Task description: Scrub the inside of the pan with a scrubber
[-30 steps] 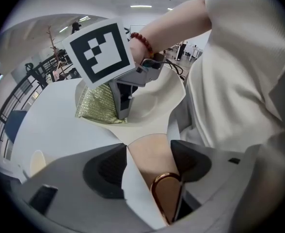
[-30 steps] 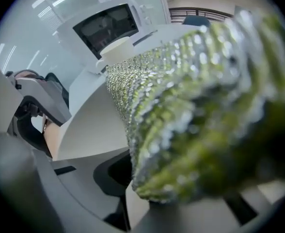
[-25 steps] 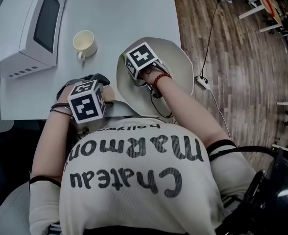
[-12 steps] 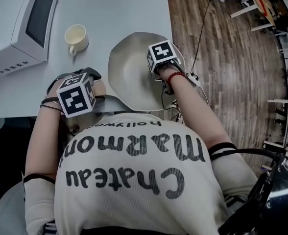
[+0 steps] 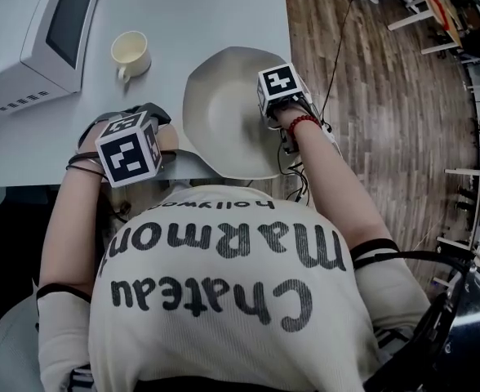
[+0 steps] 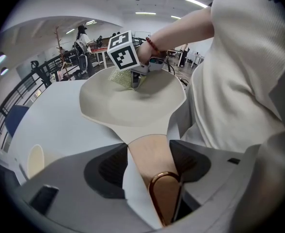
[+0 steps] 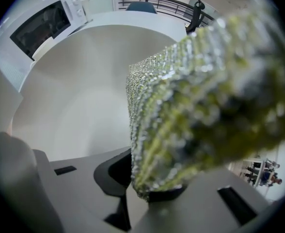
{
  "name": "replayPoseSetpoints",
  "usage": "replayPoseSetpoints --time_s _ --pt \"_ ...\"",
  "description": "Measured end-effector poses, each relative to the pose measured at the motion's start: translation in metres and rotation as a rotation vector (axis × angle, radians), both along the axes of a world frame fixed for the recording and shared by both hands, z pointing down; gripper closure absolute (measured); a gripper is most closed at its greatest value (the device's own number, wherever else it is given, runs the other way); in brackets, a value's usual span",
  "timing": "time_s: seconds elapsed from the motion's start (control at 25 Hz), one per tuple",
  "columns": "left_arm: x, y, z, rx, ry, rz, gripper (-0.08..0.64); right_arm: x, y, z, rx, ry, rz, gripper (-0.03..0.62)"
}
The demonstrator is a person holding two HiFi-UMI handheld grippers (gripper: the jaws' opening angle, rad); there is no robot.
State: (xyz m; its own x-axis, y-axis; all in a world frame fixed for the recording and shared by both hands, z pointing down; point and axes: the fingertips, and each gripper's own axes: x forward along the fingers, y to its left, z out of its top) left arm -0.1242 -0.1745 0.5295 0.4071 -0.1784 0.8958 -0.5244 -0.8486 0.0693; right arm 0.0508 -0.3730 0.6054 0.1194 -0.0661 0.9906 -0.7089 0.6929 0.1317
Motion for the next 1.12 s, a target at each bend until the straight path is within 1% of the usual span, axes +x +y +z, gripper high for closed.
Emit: replayPoseSetpoints --time_s 0.12,0.2,0.28,0.36,0.4,0.44,0.48,0.52,0.56,0.6,0.64,0.68,0.72,0.76,0.8,0.84,0.92,1.0,1.08,1.12 --pt "-0.001 0.000 0.000 0.009 0.002 -0.003 0.278 0.001 0.006 -0.008 -0.015 0.025 -0.001 0.537" --pt "-0.001 -0.001 0.001 0.013 0.009 -0.007 0.278 0.001 0.010 -0.015 -0.026 0.020 -0.003 0.537" --pt "-0.002 -0.001 0.002 0.012 0.022 -0.017 0.281 0.005 0.001 -0.019 -0.007 0.002 -0.009 0.537" --pt "-0.004 -0.002 0.004 0.012 0.034 -0.028 0.287 0.009 -0.012 -0.023 0.013 -0.034 0.004 0.537" --pt "-0.004 -0.002 0.004 0.012 0.035 -0.031 0.289 0.009 -0.014 -0.025 0.006 -0.064 0.026 0.537" --pt "-0.004 -0.002 0.004 0.012 0.034 -0.031 0.291 0.007 -0.013 -0.027 -0.012 -0.106 0.052 0.537" --pt "-0.004 -0.002 0.004 0.011 0.030 -0.030 0.291 0.000 -0.009 -0.031 -0.041 -0.168 0.075 0.537" --pt "-0.003 -0.002 0.004 0.011 0.028 -0.027 0.291 -0.013 -0.001 -0.036 -0.089 -0.254 0.090 0.537" --pt "-0.003 -0.002 0.004 0.010 0.026 -0.025 0.291 -0.032 0.013 -0.043 -0.161 -0.366 0.092 0.537" --pt "-0.003 -0.001 0.004 0.009 0.026 -0.024 0.291 -0.055 0.032 -0.053 -0.262 -0.494 0.081 0.537" --pt "-0.003 -0.001 0.004 0.008 0.027 -0.023 0.291 -0.079 0.055 -0.066 -0.383 -0.620 0.060 0.537" --pt "-0.004 -0.001 0.004 0.006 0.028 -0.023 0.291 -0.101 0.079 -0.078 -0.504 -0.725 0.031 0.537" --pt "-0.005 -0.001 0.004 0.005 0.028 -0.024 0.291 -0.117 0.101 -0.088 -0.607 -0.792 -0.002 0.537" --pt "-0.005 0.000 0.004 0.003 0.028 -0.025 0.291 -0.127 0.119 -0.093 -0.681 -0.819 -0.038 0.537" --pt "-0.005 -0.001 0.004 0.002 0.028 -0.025 0.291 -0.132 0.133 -0.093 -0.729 -0.812 -0.073 0.537" --pt "-0.004 -0.001 0.003 0.002 0.029 -0.026 0.291 -0.133 0.144 -0.090 -0.760 -0.786 -0.106 0.537" --pt "-0.002 -0.002 0.001 0.001 0.033 -0.031 0.293 -0.130 0.159 -0.077 -0.795 -0.715 -0.162 0.536" --pt "-0.002 -0.002 0.000 0.001 0.040 -0.040 0.296 -0.124 0.169 -0.059 -0.797 -0.631 -0.213 0.537" --pt "-0.001 -0.002 0.000 0.002 0.051 -0.051 0.301 -0.120 0.173 -0.038 -0.765 -0.560 -0.254 0.537" --pt "-0.001 -0.003 0.000 0.002 0.058 -0.056 0.302 -0.121 0.172 -0.030 -0.741 -0.545 -0.267 0.537"
